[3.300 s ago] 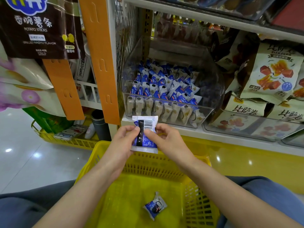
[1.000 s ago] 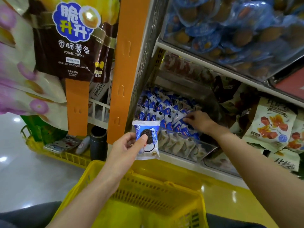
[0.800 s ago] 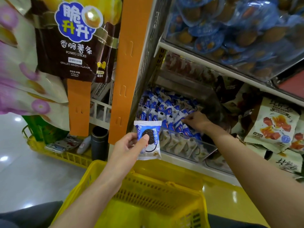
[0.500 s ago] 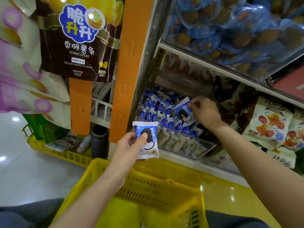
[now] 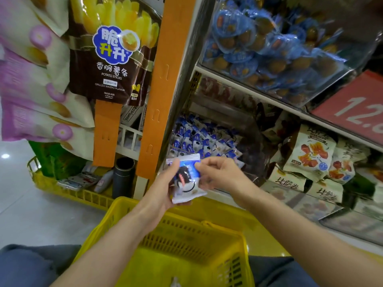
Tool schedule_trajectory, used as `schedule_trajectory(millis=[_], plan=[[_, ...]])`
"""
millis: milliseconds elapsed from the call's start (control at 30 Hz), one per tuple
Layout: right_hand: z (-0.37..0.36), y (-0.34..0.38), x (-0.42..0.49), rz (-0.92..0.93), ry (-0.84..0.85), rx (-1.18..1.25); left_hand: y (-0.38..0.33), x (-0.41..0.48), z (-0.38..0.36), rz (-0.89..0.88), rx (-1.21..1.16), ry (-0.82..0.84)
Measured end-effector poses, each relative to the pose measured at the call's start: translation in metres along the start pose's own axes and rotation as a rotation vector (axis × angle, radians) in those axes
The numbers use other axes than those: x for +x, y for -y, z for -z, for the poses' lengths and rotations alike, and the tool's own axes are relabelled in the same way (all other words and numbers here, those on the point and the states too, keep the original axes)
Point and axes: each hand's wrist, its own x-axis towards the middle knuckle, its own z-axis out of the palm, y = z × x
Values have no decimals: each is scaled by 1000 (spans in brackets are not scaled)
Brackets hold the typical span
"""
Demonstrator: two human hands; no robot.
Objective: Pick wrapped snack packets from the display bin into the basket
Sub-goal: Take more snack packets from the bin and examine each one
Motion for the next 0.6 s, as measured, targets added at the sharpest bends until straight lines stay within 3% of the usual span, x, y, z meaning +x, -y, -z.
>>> schedule_trajectory(millis=[100, 267, 433, 600], plan=[[-8, 0, -9, 48, 49, 65, -1, -7, -1, -26, 114, 38], [-1, -7, -12, 108, -145, -168, -3, -8, 1, 1, 112, 43], [4, -15, -17, -40, 104, -116, -2, -8, 0, -35, 111, 133], [25, -7, -5, 8, -50, -121, -3, -4, 2, -49, 116, 128]])
